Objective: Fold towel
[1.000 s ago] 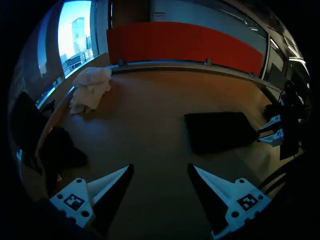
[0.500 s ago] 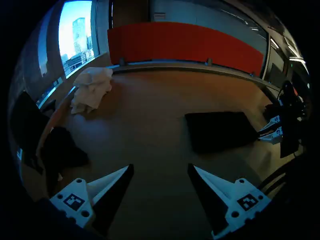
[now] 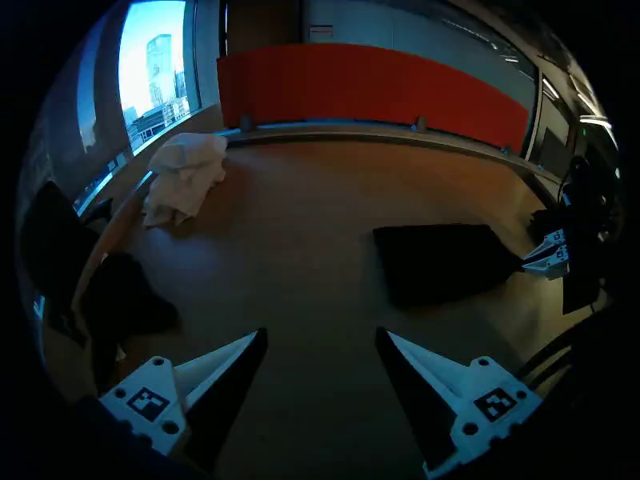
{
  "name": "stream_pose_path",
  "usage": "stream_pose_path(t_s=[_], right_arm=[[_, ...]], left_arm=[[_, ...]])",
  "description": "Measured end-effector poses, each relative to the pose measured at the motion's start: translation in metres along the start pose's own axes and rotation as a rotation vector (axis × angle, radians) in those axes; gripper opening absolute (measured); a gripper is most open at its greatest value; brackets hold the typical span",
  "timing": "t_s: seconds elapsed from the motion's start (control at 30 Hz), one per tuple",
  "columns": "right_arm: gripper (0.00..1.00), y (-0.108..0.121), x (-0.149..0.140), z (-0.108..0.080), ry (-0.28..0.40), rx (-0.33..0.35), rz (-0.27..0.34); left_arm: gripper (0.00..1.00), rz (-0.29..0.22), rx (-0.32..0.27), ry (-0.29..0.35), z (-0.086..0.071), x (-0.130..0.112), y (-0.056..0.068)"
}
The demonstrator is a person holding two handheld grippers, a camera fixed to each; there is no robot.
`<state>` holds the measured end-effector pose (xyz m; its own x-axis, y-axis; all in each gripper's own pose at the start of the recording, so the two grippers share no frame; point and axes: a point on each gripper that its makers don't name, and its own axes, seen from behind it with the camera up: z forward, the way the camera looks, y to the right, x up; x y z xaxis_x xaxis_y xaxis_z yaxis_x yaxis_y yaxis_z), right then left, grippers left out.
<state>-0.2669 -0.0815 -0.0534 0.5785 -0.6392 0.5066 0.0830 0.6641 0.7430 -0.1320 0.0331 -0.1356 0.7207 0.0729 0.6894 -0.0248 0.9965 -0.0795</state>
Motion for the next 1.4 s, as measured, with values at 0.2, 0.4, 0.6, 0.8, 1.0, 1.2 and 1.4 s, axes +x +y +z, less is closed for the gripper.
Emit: stream_pose_path(t_s=[0.2,0.4,0.6,0.8,1.0,1.2,1.4], right_arm=[[0.04,0.005,0.009,-0.008,0.017,-0.016,-0.010],[0.04,0.009,0.014,-0.016,0.028,-0.024,-0.010],[0.04,0.010,0.025,-0.023,0.054,-0.031,-0.019],[0.04,0.009,0.050,-0.031,0.091,-0.039,-0.057],[0.04,0.006,0.078,-0.039,0.134,-0.048,-0.103],[0.04,0.010,0.091,-0.049,0.154,-0.061,-0.125],[0.04,0.015,0.093,-0.057,0.158,-0.072,-0.132]], left_arm=[[1.00,0.000,-0.002,0.001,0.000,0.001,0.000],[1.00,0.000,-0.005,0.005,0.000,0.003,0.001],[1.00,-0.003,-0.007,0.004,-0.002,0.003,0.001],[1.00,-0.007,-0.005,0.008,-0.007,0.004,-0.001],[1.00,-0.011,-0.005,0.017,-0.013,0.006,0.000],[1.00,-0.013,-0.006,0.023,-0.016,0.008,0.001],[1.00,-0.014,-0.006,0.026,-0.018,0.009,0.001]])
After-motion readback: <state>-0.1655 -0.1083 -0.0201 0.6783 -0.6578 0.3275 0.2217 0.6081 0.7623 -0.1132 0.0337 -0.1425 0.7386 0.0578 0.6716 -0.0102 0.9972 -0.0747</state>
